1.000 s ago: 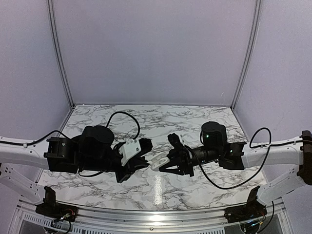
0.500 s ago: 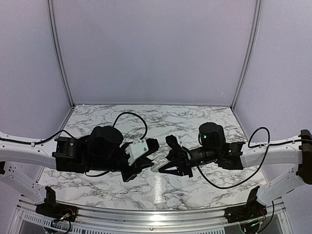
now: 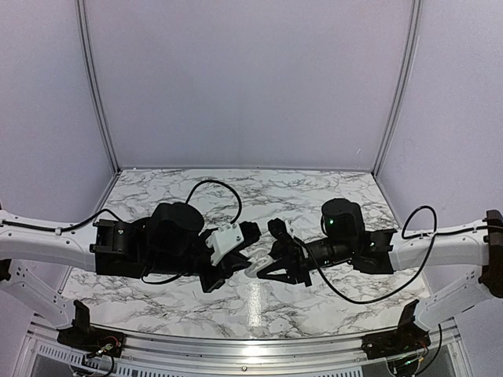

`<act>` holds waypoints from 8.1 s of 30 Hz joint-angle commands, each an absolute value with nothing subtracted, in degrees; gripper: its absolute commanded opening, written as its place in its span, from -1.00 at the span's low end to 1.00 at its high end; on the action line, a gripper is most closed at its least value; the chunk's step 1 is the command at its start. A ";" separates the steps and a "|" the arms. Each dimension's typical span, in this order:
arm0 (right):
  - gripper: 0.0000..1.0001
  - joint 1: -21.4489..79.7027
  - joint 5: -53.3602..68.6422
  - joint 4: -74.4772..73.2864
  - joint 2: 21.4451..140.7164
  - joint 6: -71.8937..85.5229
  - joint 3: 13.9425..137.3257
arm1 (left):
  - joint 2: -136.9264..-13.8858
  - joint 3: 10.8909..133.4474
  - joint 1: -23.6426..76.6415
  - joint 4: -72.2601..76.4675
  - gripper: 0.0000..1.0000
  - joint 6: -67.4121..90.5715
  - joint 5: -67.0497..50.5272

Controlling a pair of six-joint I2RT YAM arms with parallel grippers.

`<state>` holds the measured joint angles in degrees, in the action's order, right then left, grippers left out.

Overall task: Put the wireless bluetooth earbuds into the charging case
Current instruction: Place the left earbud in the left side groove of the charging case, then close the charging case with the earbuds inside, then open the charging case with the earbuds inside, then adjust the right earbud in the right side groove of the charging case.

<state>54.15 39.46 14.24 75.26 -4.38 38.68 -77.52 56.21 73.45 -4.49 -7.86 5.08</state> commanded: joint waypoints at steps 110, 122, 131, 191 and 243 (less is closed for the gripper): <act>-1.00 54.62 45.54 24.27 82.49 2.94 43.78 | -72.34 49.20 82.17 4.35 0.22 -19.20 14.99; -1.00 54.91 44.64 21.43 81.36 0.44 43.86 | -66.31 48.17 76.28 8.05 0.07 -6.79 11.28; -1.00 54.96 45.26 21.40 80.61 0.24 43.69 | -68.64 49.14 75.13 6.44 -0.01 -5.79 10.91; -1.00 55.02 35.68 13.05 81.43 -2.81 45.87 | -76.03 56.63 72.51 -3.49 -0.69 -10.78 8.06; -1.00 55.17 40.04 17.29 78.25 -3.34 43.90 | -78.65 56.08 72.62 -1.92 -1.00 -9.32 8.74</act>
<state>54.85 35.90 11.60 81.36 -3.05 43.81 -79.15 57.36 72.71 -3.40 -10.26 9.65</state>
